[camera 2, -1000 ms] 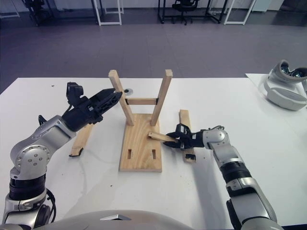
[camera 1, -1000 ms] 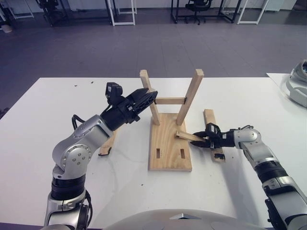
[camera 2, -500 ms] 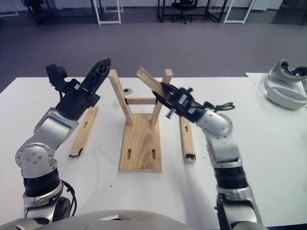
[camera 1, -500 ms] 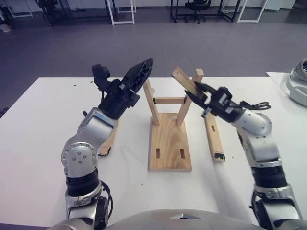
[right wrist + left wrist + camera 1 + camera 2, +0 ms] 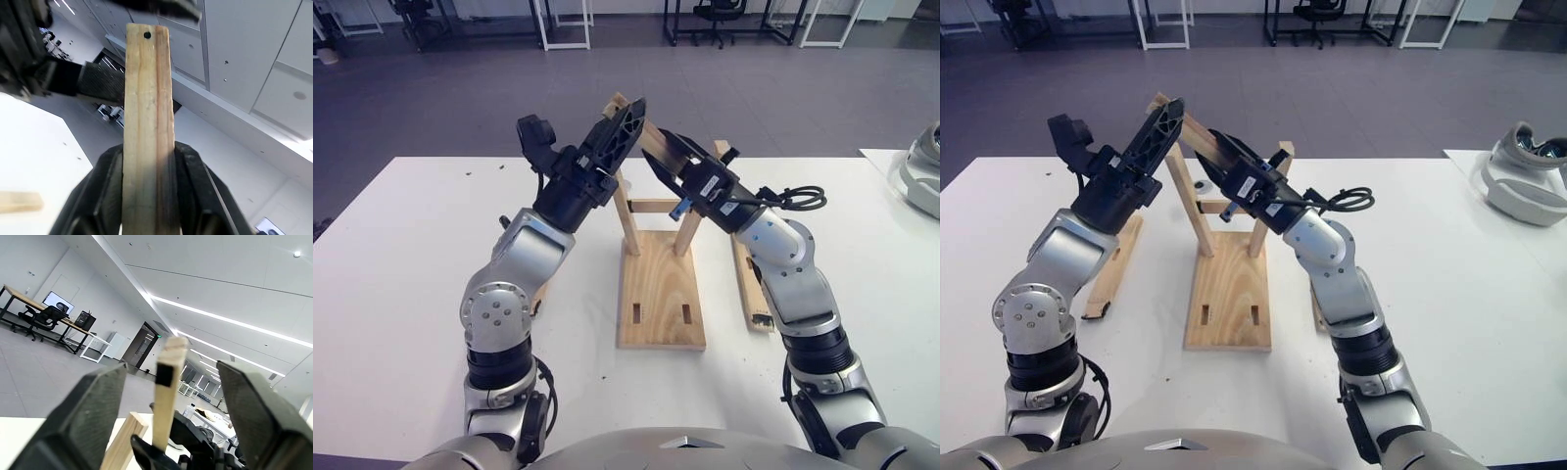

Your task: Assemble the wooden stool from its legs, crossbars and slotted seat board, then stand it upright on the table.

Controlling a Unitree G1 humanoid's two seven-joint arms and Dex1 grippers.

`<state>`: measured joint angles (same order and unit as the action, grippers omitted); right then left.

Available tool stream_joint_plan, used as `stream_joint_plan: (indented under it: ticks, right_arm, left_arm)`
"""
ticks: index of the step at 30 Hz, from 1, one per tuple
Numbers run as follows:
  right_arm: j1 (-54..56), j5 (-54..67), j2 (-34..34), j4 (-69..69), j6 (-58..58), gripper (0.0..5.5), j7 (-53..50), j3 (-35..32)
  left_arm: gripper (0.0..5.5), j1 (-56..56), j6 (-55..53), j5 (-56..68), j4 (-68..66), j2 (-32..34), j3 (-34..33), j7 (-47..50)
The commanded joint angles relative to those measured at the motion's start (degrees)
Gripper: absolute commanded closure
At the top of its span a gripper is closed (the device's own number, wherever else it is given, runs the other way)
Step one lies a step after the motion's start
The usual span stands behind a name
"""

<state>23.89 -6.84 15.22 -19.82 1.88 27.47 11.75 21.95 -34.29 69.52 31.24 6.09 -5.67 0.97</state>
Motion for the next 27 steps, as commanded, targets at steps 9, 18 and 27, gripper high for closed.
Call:
stream_joint_plan:
  ticks: [9, 18, 27]
  right_arm:
    - [-0.66, 4.98, -0.11, -3.31, 4.16, 4.20, 1.26, 0.84]
    - [-2.30, 4.54, 0.52, -4.44, 4.96, 3.42, 1.39, 2.02]
    - [-27.45, 27.07, 5.22, -7.90, 15.86, 2.95, 2.94, -24.68]
  left_arm:
    - [4.27, 2.68, 0.54, -6.60, -0.44, 2.94, 2.15, -4.25]
    - [5.09, 0.03, 2.11, -10.60, -1.48, 3.17, 1.03, -7.77]
    - [5.09, -12.31, 5.00, -14.64, -5.10, 20.45, -17.69, -17.37]
